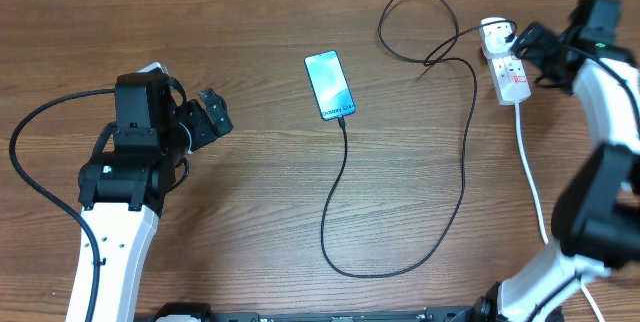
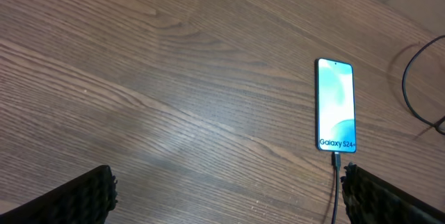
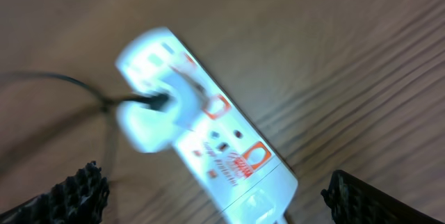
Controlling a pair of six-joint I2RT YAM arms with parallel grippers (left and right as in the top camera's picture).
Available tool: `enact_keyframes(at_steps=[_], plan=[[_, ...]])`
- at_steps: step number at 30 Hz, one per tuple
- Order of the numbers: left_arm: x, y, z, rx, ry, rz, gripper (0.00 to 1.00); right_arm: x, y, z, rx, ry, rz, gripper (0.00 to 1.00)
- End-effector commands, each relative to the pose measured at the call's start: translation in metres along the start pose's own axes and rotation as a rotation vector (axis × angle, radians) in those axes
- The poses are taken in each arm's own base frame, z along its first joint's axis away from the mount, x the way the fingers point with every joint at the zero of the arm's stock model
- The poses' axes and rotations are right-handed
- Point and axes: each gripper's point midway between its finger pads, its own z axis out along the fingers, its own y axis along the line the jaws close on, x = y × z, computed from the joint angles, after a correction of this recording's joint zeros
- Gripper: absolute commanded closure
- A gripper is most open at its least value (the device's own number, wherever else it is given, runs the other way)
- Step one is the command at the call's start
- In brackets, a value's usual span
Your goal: Plug charger to phone and switch on socket
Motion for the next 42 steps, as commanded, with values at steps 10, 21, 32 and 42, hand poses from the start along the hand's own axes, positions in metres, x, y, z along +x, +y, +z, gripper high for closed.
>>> enact_keyframes(at_steps=[10,21,32,42], plan=[[0.0,0.001,0.001,-0.006,0.0,-0.012,0.0,-0.011,0.016,-0.199,-0.092,-0.177,0.052,0.0],[0.0,0.001,0.002,-0.007,0.002,-0.012,0.01,0.038,0.02,-0.315,-0.179,-0.264,0.007,0.0],[0.0,0.001,0.002,-0.007,0.002,-0.012,0.01,0.101,0.046,-0.325,-0.292,-0.2,-0.164,0.0],[0.0,0.001,0.002,-0.007,0.002,-0.012,0.0,0.14,0.026,-0.314,-0.213,-0.031,-0.177,0.0]])
